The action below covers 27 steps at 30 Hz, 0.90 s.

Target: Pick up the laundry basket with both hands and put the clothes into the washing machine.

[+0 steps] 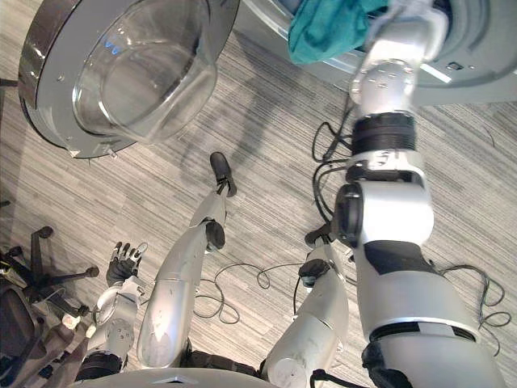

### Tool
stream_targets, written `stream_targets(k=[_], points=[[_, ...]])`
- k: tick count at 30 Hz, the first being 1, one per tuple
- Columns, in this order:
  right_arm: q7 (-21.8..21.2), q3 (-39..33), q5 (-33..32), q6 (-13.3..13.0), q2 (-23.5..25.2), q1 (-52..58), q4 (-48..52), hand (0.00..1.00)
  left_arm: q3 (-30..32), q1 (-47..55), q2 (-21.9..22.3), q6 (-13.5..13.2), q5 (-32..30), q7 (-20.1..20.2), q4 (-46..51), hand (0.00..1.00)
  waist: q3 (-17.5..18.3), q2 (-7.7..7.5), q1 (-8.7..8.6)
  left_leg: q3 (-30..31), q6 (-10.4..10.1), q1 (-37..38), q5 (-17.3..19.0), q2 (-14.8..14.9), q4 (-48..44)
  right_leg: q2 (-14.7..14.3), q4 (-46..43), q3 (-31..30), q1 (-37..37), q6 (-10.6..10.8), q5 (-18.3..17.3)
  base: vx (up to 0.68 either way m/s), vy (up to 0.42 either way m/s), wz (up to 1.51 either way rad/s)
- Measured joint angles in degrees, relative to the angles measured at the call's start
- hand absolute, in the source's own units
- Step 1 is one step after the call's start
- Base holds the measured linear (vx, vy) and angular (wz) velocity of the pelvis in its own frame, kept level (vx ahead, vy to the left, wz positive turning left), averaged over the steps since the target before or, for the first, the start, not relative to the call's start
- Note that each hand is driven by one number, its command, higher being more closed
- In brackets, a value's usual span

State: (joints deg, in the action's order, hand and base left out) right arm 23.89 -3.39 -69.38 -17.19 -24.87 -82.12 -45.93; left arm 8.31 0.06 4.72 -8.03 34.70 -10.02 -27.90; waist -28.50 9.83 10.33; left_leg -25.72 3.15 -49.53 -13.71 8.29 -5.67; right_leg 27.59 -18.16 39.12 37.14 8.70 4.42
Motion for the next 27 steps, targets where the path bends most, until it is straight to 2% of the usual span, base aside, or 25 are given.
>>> stream_targets(k=[2, 3, 4, 9, 10, 12, 13, 15, 16, 17, 21, 24, 27], points=[[-0.8, 5.7, 0.4, 1.2, 2.3, -4.2, 0.0, 1.00, 0.0, -0.1, 0.0, -0.2, 0.0, 0.1, 0.0, 0.00, 0.0, -0.04, -0.14, 0.0, 0.3, 0.3, -0.6, 0.4, 0.6, -0.6, 0.0, 0.2, -0.1, 0.1, 0.0, 0.01, -0.030, -0.06], [-1.4, 6.3, 0.9, 1.3, 2.4, -5.3, 0.1, 1.00, 0.0, -0.2, 0.0, -0.2, 0.0, 0.1, 0.0, 0.00, 0.0, -0.04, -0.03, 0.1, 0.3, 0.4, -0.9, 0.5, 0.9, -0.8, 0.0, 0.4, -0.3, 0.0, 0.0, 0.02, -0.046, 0.04], [-1.7, 6.4, 1.6, 1.2, 2.0, -5.6, -0.4, 0.00, 0.0, -0.2, -0.1, -0.2, 0.1, 0.1, 0.0, 0.00, 0.0, -0.04, 0.11, 0.7, 0.7, 0.4, -1.5, 0.8, 1.0, -1.1, -0.1, 1.1, -0.9, 0.0, -0.1, 0.02, -0.062, 0.12], [-2.2, 6.1, 3.0, 2.0, 1.7, -5.1, -0.2, 0.00, 0.4, -0.5, 0.0, -0.6, 0.1, 0.3, -0.4, 0.00, 0.0, -0.06, -0.11, 1.1, 0.8, 0.5, -1.6, 1.0, 1.0, -1.5, -0.4, 1.4, -1.2, -0.1, -0.4, 0.00, -0.038, 0.03], [-2.2, 5.2, 4.0, 2.3, 1.8, -4.6, 0.0, 0.00, 0.7, -1.3, 0.0, -0.7, 0.1, 0.3, -1.2, 0.00, 0.0, -0.09, 0.04, 1.1, 0.4, 0.5, -1.3, 1.1, 1.0, -1.7, -0.4, 1.3, -1.2, -0.4, -0.7, 0.00, 0.000, 0.00], [-2.2, 4.1, 4.6, 2.3, 2.5, -2.3, 3.0, 0.00, 0.9, -3.2, -0.2, -0.7, 0.1, 0.2, -3.8, 0.00, 0.0, -0.22, 0.14, 1.1, 0.4, 0.4, -1.3, 1.4, 0.8, -1.9, -0.4, 1.2, -1.1, -0.4, -0.7, -0.01, -0.025, -0.03], [-2.5, 2.1, 4.6, 2.1, 4.2, 0.6, 7.1, 0.00, 0.9, -4.2, -0.3, -0.7, 0.1, 0.0, -4.9, 0.00, 0.1, -0.55, -0.19, 1.2, 0.3, 0.2, -1.3, 1.5, 0.7, -2.0, -0.4, 1.2, -0.9, -0.4, -0.8, 0.00, 0.000, 0.00], [-3.2, -0.2, 4.8, 1.9, 6.1, 3.5, 9.2, 0.00, 1.0, -4.8, -0.8, -0.6, 0.1, -0.1, -5.0, 0.00, 0.4, -1.29, -0.70, 1.3, 0.3, -0.2, -1.2, 1.6, 0.7, -2.0, -0.5, 1.1, -0.5, -0.4, -0.9, 0.00, -0.007, -0.03], [-3.9, -2.1, 5.4, 1.9, 7.4, 5.9, 8.9, 0.00, 1.7, -5.0, -0.8, -0.7, 0.1, -0.1, -4.8, 0.00, 1.0, -2.40, -0.82, 1.0, 0.2, -0.8, -1.1, 1.7, 0.7, -2.0, -0.6, 0.9, 0.4, -0.4, -0.9, 0.00, -0.006, -0.08], [-4.0, -4.2, 5.8, 1.9, 8.5, 8.1, 8.3, 0.00, 2.4, -5.1, -0.8, -0.8, 0.2, -0.1, -4.7, 0.00, 1.3, -3.20, -1.17, 1.1, 0.2, -1.4, -1.1, 1.8, 0.5, -2.1, -0.6, 0.9, 1.0, -0.5, -0.9, 0.00, 0.003, -0.05], [-4.1, -8.0, 5.6, 2.4, 8.7, 12.1, -0.7, 0.00, 3.2, -5.3, -0.7, -0.9, 1.2, -0.9, -4.9, 0.00, 1.3, -3.27, -1.47, 1.1, 0.2, -1.7, -1.1, 1.9, 0.4, -2.2, -0.6, 0.8, 1.2, -0.5, -0.9, 0.00, -0.001, -0.02], [-4.1, -7.1, 5.5, 2.7, 11.0, 14.5, -5.3, 0.00, 3.2, -5.3, -0.7, -1.2, 1.6, -1.4, -5.0, 0.00, 1.3, -3.28, -1.56, 0.5, 0.1, -1.7, -1.1, 2.5, -0.1, -2.5, -0.6, 0.1, 1.7, -0.5, -0.9, -0.01, -0.012, -0.13], [-4.6, -2.5, 5.6, 4.0, 13.8, 16.8, -7.9, 0.00, 3.2, -5.3, -0.8, -1.2, 2.3, -2.1, -5.3, 0.00, 1.3, -3.29, -1.70, 0.3, -0.2, -1.7, -0.8, 2.9, -0.2, -2.7, -1.1, -0.8, 2.7, -0.8, -1.1, -0.02, -0.020, -0.15]])
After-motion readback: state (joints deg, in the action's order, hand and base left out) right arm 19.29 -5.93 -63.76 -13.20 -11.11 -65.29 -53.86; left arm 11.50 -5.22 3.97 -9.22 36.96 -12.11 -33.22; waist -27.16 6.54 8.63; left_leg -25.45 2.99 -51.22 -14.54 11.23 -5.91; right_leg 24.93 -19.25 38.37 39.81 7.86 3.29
